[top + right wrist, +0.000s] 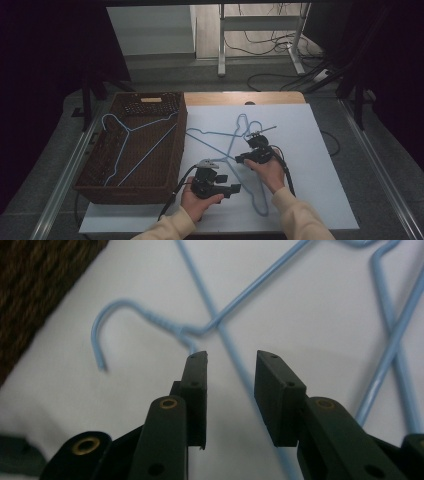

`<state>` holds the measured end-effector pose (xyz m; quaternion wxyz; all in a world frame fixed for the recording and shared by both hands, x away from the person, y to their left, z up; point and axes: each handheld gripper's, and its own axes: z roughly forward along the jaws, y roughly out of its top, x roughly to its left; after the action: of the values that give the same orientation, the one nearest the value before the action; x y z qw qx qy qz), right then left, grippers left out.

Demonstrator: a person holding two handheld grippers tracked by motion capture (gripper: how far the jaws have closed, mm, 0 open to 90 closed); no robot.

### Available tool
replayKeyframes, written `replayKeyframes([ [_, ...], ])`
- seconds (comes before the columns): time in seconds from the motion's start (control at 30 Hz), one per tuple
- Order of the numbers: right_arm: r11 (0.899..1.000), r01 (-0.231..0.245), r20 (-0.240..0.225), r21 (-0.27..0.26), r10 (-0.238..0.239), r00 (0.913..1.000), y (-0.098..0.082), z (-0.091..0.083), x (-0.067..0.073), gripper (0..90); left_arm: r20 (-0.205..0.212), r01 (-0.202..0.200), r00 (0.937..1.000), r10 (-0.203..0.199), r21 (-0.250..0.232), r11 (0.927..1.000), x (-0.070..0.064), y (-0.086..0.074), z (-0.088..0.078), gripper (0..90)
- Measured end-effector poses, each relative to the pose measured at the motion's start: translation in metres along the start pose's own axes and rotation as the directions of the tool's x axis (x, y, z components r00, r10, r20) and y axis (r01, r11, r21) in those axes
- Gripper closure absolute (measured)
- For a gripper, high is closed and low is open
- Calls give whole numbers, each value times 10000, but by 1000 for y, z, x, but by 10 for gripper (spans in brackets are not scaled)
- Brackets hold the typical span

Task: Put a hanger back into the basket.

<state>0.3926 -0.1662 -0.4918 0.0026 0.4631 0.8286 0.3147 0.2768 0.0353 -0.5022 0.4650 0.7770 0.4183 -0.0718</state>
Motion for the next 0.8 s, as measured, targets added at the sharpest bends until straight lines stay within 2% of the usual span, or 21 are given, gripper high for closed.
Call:
replayKeyframes([
  [0.1, 9995, -305, -113, -131, 303, 9995, 10, 5, -6, 667, 32, -4, 10000, 4, 34, 10000, 1, 1, -1, 314],
  [0.2, 9985, -518, -276, -150, 513, 9983, 21, 14, -7, 663, 10, -25, 10000, 25, 39, 10000, 1, 0, -1, 314],
  [0.27, 9996, -281, -212, 38, 281, 9994, 26, 18, -3, 661, 1, -64, 10000, 64, 23, 10000, 1, -1, -1, 314],
  [0.37, 9994, 151, -69, 306, -149, 9999, 25, 17, 3, 665, 14, -36, 10000, 36, 47, 10000, 1, -2, -1, 313],
  [0.43, 9976, 515, 239, 454, -526, 9983, 20, 10, 3, 689, 25, -28, 10000, 28, 66, 10000, 1, -3, -2, 313],
  [0.53, 9965, 677, 460, 482, -700, 9965, 12, -5, -2, 774, 13, -17, 10000, 17, -10, 10000, 0, -3, -3, 313],
  [0.6, 9919, 937, 422, 863, -976, 9943, -1, -17, -3, 852, 74, 2, 10000, -1, -140, 9999, -2, -3, -6, 313],
  [0.67, 9845, 1197, 363, 1285, -1253, 9915, -14, -23, -2, 890, 66, -68, 10000, 69, -179, 9998, -2, -2, -8, 313],
  [0.8, 9719, 1455, -229, 1851, -1438, 9893, -43, -28, 4, 900, 37, -61, 10000, 62, -391, 9992, -4, 1, -14, 312],
])
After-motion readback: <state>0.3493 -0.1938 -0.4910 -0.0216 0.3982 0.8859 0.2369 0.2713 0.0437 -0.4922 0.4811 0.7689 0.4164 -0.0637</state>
